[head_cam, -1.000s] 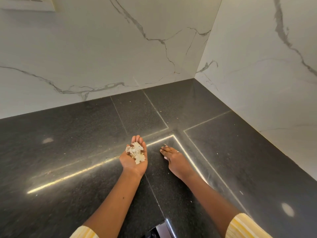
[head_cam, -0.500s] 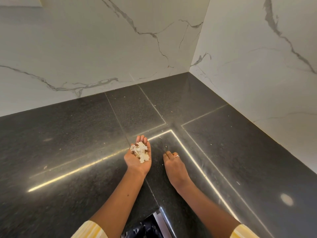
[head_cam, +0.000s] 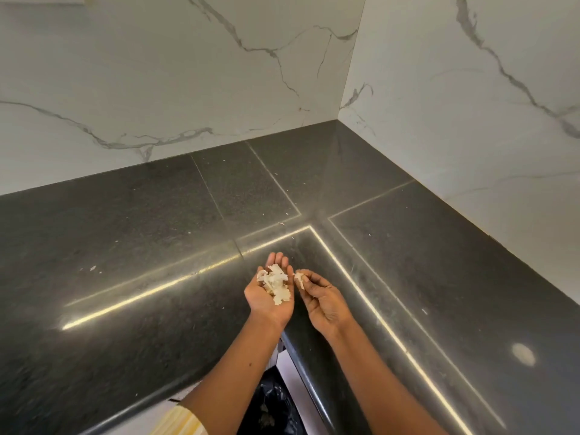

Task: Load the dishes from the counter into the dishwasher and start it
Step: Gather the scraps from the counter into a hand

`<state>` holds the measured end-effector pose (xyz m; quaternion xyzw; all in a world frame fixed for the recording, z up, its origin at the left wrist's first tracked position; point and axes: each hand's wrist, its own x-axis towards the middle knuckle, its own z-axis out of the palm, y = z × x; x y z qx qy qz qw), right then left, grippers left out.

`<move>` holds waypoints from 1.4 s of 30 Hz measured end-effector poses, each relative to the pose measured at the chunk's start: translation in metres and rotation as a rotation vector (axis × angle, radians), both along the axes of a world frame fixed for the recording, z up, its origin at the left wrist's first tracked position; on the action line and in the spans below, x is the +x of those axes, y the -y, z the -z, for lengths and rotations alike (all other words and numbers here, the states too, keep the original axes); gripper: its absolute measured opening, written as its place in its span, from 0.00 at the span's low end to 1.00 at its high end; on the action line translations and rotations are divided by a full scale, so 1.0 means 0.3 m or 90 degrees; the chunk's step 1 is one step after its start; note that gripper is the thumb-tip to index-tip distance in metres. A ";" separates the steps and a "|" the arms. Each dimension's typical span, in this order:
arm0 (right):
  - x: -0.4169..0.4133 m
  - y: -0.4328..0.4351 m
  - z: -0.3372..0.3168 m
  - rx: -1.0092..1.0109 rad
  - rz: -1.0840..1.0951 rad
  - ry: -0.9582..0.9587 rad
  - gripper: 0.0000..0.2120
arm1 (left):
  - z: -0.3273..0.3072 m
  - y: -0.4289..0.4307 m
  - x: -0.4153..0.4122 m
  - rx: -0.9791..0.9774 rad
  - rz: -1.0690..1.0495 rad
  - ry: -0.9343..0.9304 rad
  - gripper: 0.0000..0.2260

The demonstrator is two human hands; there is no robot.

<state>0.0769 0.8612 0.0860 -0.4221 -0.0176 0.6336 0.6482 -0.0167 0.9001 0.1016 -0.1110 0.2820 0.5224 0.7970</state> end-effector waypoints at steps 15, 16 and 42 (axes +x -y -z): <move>-0.369 0.289 -0.026 0.055 0.245 -0.023 0.09 | 0.020 0.294 -0.191 0.088 0.026 0.050 0.22; -0.402 0.321 -0.009 0.049 0.247 -0.021 0.08 | 0.043 0.325 -0.221 0.091 0.033 0.055 0.22; -0.491 0.611 1.420 -0.445 0.182 -0.217 0.15 | 1.446 0.621 -0.319 -0.238 0.395 -0.403 0.17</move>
